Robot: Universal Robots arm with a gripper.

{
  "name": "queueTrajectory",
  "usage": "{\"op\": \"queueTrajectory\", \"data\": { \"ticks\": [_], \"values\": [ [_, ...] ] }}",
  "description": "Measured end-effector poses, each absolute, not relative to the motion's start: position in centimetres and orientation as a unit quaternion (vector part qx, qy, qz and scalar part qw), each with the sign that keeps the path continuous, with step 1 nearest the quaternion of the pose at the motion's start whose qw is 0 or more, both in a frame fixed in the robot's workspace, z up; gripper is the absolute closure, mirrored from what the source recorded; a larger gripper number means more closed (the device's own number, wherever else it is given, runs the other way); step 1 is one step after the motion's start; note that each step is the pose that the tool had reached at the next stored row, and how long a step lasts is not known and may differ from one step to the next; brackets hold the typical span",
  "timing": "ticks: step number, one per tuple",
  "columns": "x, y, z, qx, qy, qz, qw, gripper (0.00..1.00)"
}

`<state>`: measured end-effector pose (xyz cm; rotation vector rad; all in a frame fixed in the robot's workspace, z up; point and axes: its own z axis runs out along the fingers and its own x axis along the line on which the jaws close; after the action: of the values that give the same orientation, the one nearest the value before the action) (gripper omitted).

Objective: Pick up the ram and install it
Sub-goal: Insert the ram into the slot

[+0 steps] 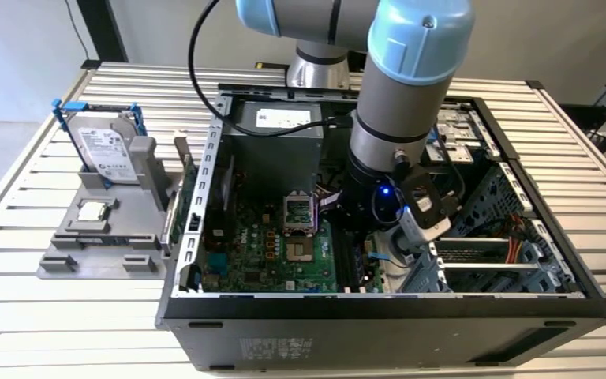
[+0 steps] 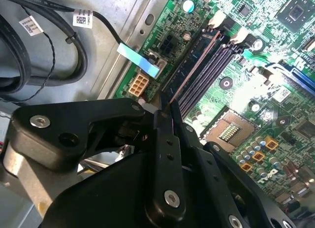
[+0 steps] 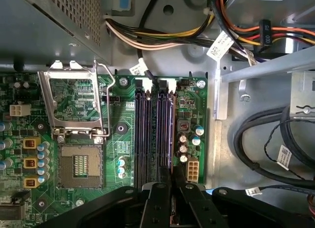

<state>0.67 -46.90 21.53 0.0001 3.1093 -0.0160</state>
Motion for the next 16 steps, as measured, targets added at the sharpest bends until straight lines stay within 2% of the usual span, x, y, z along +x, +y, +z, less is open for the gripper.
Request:
{"op": "queueTrajectory", "data": {
  "ticks": [16],
  "values": [
    [0.92, -47.03, 21.26, -0.001, 1.000, -0.009, 0.014, 1.00]
  ]
}}
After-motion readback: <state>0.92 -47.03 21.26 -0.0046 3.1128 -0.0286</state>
